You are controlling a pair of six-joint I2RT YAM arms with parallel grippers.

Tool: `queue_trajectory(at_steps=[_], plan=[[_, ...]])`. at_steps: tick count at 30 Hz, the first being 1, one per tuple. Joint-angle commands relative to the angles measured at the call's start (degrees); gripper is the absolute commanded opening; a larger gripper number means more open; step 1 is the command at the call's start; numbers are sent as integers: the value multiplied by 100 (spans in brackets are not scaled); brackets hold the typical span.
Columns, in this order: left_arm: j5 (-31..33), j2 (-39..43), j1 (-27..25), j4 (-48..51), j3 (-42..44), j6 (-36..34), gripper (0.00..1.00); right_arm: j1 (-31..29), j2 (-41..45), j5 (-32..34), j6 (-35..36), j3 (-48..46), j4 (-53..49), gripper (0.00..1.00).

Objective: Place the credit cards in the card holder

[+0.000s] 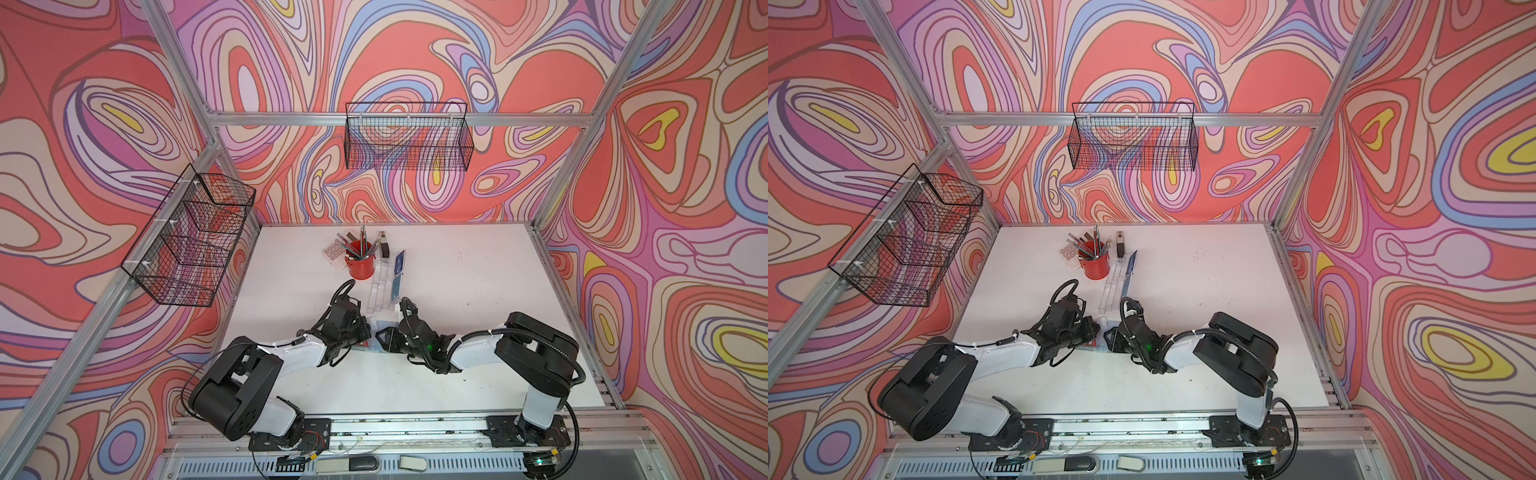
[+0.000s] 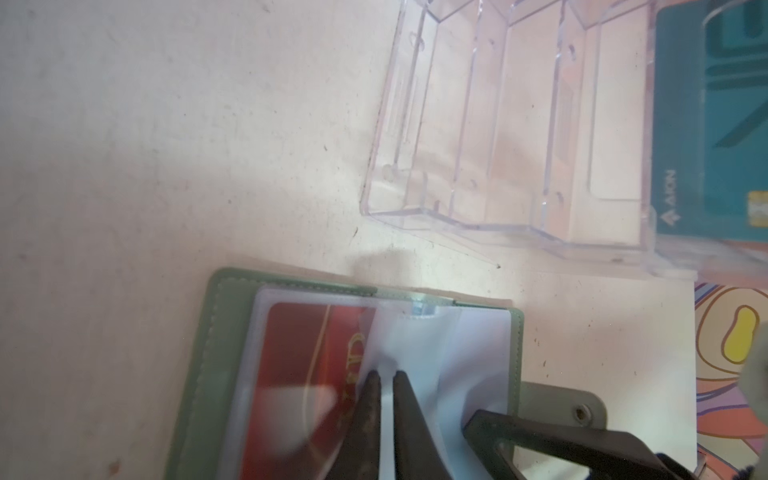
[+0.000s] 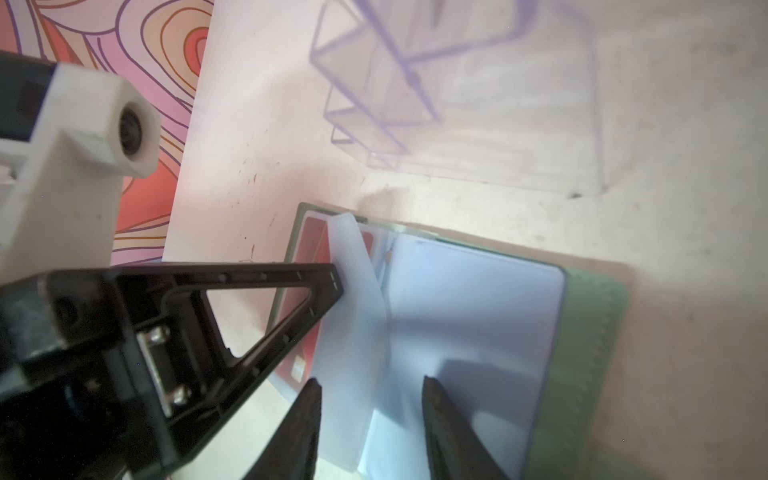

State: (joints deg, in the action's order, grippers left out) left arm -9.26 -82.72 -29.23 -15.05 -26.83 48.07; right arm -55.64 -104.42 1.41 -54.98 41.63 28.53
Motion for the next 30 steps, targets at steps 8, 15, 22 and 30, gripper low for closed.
queue_trajectory(at_steps=[8,15,22,30], plan=[[-111,-118,63,1,178,47,12,-24,-388,-488,-353,50,567,43],[-111,117,67,157,145,53,14,-19,-540,-939,-643,43,1253,42],[16,973,71,1053,3,-4,27,-31,-487,-967,-577,276,1167,40],[1222,2794,278,2792,16,-235,51,-189,-792,-1005,-362,930,863,40]])
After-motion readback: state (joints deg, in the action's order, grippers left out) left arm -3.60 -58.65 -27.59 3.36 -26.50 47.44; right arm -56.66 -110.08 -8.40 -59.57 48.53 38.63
